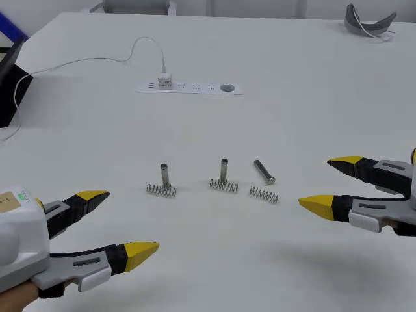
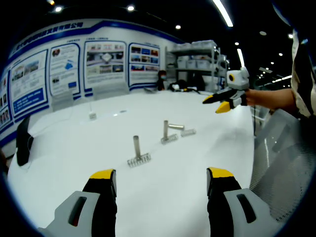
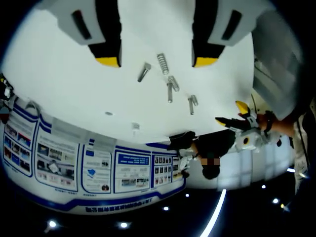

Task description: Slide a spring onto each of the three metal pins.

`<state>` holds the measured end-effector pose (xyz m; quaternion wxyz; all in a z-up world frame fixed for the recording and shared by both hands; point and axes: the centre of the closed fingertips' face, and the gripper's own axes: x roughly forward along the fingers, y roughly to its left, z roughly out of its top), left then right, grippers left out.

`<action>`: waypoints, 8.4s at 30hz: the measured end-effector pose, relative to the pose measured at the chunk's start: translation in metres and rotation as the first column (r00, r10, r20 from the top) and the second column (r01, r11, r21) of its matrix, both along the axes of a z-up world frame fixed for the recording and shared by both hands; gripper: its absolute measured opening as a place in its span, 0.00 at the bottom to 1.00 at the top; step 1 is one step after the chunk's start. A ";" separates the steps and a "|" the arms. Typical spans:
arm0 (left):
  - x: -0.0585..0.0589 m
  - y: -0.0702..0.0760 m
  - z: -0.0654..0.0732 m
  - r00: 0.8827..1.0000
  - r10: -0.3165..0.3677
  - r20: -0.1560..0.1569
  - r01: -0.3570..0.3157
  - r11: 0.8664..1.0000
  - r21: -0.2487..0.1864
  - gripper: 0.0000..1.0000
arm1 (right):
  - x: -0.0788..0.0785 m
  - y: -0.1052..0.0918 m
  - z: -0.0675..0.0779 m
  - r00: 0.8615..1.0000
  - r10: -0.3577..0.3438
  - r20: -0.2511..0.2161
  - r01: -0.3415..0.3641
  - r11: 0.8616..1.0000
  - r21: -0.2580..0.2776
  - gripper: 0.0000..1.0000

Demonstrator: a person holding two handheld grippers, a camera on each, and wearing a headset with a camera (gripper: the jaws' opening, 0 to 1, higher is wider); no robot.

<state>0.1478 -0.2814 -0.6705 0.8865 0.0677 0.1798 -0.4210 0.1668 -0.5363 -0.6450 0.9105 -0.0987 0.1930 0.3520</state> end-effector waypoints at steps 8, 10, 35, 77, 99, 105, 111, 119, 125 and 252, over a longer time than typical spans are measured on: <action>0.000 -0.002 0.004 1.000 -0.003 0.010 0.003 1.000 -0.002 0.76 | 0.009 0.002 0.002 1.000 -0.001 -0.027 0.000 0.999 -0.034 0.53; 0.000 -0.001 0.004 1.000 -0.001 0.011 0.001 1.000 -0.001 0.76 | 0.013 0.004 0.002 1.000 0.005 -0.030 -0.006 0.999 -0.046 0.51; -0.005 0.001 0.006 1.000 0.013 0.013 -0.013 1.000 -0.012 0.75 | 0.056 0.026 -0.014 0.996 -0.018 -0.085 0.001 0.981 -0.194 0.37; -0.009 0.004 0.000 1.000 0.029 -0.005 -0.029 1.000 -0.010 0.72 | 0.116 0.042 -0.085 0.939 -0.166 -0.301 0.080 0.957 -0.277 0.18; -0.012 0.005 -0.003 0.999 0.046 -0.017 -0.046 0.999 -0.019 0.71 | 0.115 0.043 -0.094 0.904 -0.196 -0.380 0.085 0.954 -0.289 0.11; -0.012 0.005 -0.005 0.999 0.045 -0.021 -0.046 0.999 -0.021 0.71 | 0.115 0.045 -0.094 0.898 -0.188 -0.398 0.050 0.942 -0.333 0.10; -0.012 0.004 -0.006 0.999 0.041 -0.025 -0.042 0.999 -0.022 0.70 | 0.114 0.045 -0.095 0.886 -0.211 -0.412 0.049 0.928 -0.369 0.09; -0.011 0.000 -0.004 0.999 0.028 -0.020 -0.028 0.999 -0.019 0.70 | 0.114 0.044 -0.095 0.881 -0.215 -0.421 0.046 0.926 -0.376 0.10; -0.011 0.001 0.000 1.000 0.029 -0.011 -0.029 0.999 -0.023 0.69 | 0.113 0.042 -0.094 0.895 -0.234 -0.379 0.108 0.940 -0.324 0.09; -0.020 -0.024 0.016 0.999 -0.047 0.026 0.047 0.999 -0.007 0.68 | 0.032 0.037 -0.096 0.922 0.104 -0.372 -0.227 0.925 -0.304 0.12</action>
